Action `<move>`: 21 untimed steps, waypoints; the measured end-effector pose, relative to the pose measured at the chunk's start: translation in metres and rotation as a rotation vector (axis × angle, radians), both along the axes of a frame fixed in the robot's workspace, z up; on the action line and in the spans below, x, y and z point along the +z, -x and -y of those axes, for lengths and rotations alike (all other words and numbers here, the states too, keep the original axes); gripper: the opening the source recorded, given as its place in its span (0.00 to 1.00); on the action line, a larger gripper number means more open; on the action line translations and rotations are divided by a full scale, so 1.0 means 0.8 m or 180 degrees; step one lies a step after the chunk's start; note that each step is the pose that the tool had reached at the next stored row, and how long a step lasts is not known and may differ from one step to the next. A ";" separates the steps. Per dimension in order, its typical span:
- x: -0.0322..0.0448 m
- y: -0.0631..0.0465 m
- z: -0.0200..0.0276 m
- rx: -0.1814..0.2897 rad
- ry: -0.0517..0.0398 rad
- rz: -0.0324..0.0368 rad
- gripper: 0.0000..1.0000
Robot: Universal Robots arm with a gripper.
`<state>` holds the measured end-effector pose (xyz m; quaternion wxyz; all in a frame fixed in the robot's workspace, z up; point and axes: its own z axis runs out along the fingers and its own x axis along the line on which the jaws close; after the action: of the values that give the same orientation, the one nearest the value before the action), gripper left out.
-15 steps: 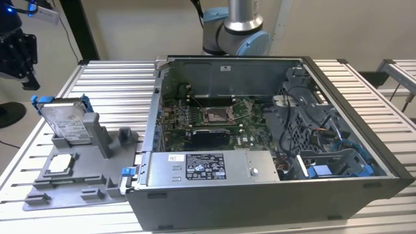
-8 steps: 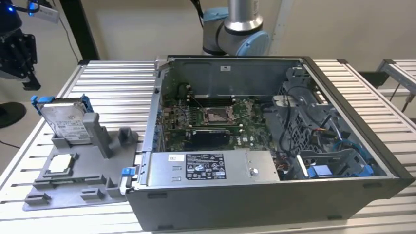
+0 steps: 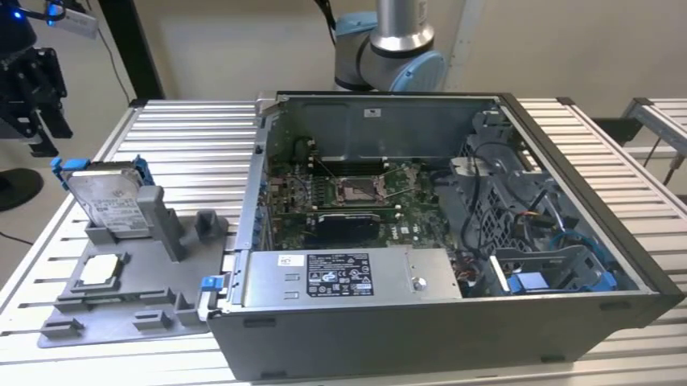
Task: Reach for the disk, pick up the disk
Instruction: 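Pick up the disk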
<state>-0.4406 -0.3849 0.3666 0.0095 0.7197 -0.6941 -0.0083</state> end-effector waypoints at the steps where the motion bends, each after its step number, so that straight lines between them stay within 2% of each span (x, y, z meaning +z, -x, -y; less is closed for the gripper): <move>1: 0.0000 0.000 0.0000 0.0000 0.0000 0.0000 0.00; 6: 0.0000 0.000 0.0000 0.0001 0.0000 0.0000 0.00; 7: 0.0000 0.000 0.0000 0.0001 0.0000 0.0000 1.00; 21: -0.0023 0.000 0.0000 0.0003 0.0000 0.0000 1.00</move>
<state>-0.4406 -0.3849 0.3648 0.0095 0.7200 -0.6938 -0.0083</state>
